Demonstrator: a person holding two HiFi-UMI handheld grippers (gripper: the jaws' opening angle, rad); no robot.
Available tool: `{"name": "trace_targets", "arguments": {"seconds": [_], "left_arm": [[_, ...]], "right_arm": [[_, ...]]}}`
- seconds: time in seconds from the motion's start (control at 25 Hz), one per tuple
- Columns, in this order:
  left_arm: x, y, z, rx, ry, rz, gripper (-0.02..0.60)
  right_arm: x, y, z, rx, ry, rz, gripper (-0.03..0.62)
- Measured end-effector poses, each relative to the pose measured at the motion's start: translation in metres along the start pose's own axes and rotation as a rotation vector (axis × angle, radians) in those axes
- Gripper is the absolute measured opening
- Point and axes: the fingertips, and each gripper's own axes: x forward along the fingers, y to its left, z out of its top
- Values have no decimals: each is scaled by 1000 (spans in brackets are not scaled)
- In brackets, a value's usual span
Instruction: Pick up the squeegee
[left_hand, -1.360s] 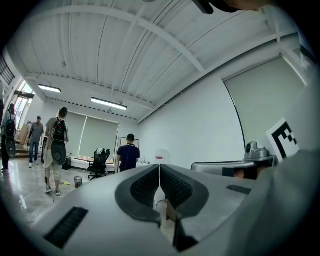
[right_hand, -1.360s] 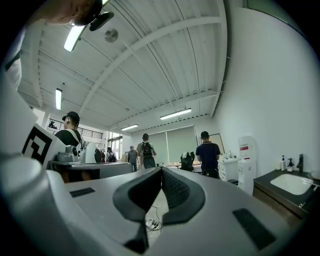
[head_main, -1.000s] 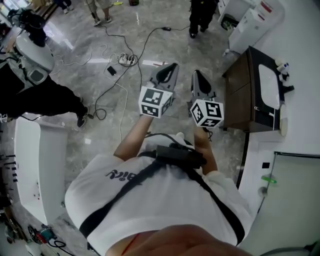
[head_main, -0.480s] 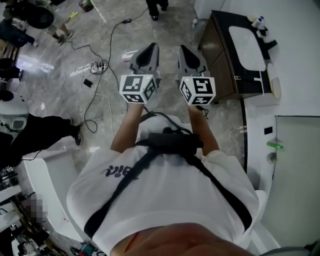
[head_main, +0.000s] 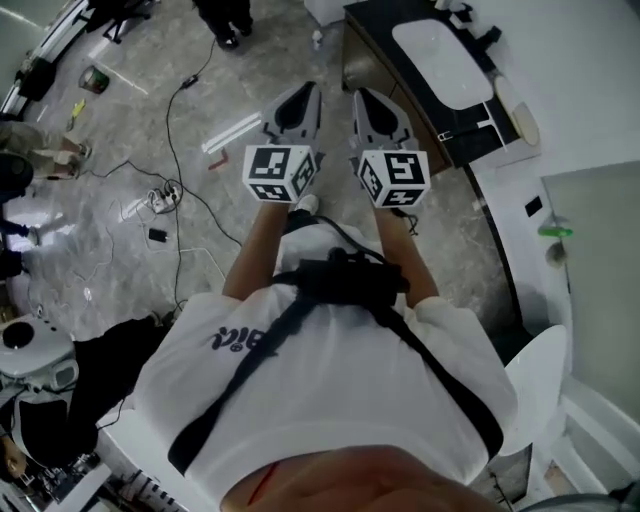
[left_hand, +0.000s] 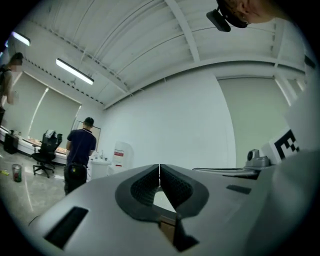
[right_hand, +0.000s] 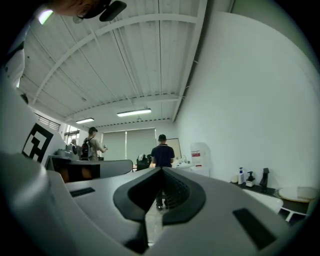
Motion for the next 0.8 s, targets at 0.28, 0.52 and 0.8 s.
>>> {"name": "trace_targets", "arguments": {"seconds": [0.28, 0.52, 0.8], "left_arm": [[99, 21, 11, 9, 24, -229, 14], [147, 26, 1, -43, 72, -422, 14], [212, -54, -39, -75, 142, -642, 14]], "right_arm": [[68, -53, 12, 13, -28, -202, 6], [82, -85, 10, 4, -14, -410, 6], [30, -178, -13, 34, 31, -663, 6]]}}
